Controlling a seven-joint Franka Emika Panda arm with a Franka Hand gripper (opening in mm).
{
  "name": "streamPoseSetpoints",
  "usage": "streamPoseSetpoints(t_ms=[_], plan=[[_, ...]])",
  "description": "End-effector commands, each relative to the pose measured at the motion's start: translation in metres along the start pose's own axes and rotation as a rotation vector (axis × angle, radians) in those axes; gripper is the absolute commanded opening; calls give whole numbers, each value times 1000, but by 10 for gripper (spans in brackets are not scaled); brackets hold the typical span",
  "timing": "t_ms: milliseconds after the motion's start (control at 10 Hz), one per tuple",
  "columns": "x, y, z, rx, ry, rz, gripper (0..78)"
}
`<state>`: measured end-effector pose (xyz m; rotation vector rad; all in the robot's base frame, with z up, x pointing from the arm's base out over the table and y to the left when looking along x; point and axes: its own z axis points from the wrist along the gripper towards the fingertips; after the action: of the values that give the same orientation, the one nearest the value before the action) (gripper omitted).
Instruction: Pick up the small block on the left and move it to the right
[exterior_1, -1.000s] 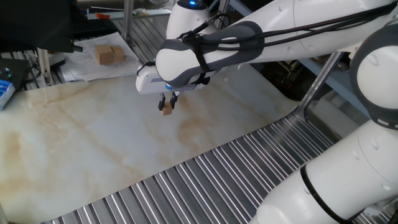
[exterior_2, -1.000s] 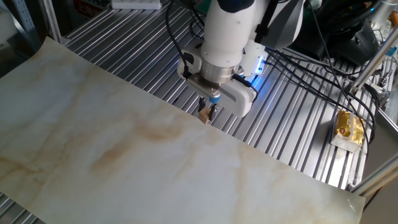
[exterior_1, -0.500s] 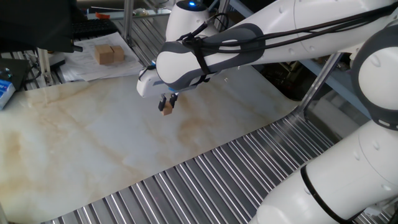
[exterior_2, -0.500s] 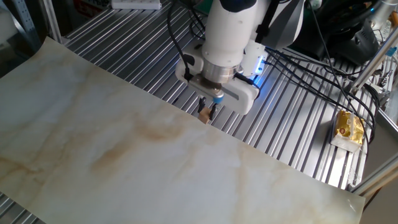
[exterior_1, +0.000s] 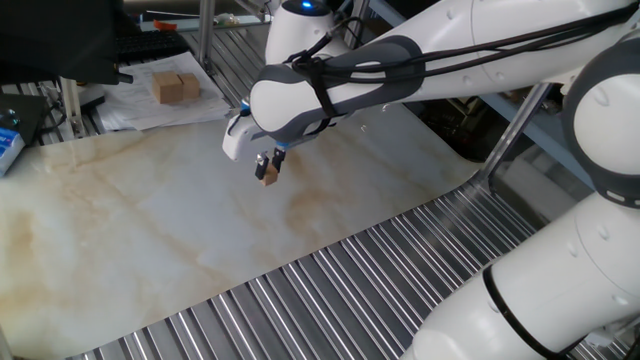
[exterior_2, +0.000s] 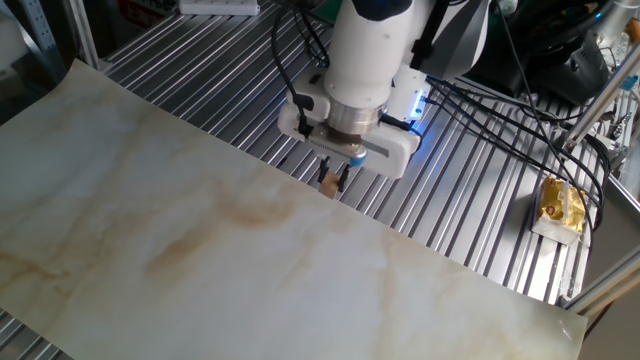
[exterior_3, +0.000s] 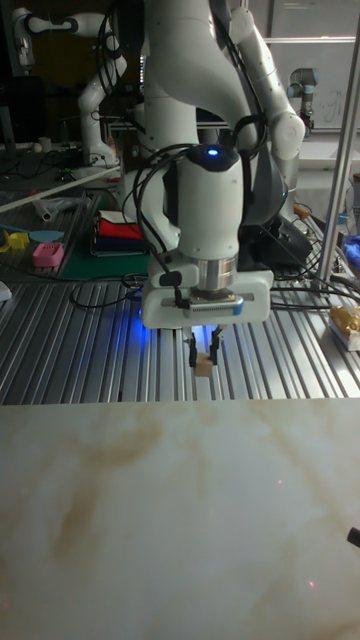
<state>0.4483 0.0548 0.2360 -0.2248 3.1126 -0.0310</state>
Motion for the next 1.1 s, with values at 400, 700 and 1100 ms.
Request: streamPoseSetpoints(t_ms=[400, 700, 1100], plan=[[-4, 8, 6, 12, 9, 74, 13], [-9, 12, 14, 12, 1, 78, 13], [-28, 26, 8, 24, 11, 94, 13]])
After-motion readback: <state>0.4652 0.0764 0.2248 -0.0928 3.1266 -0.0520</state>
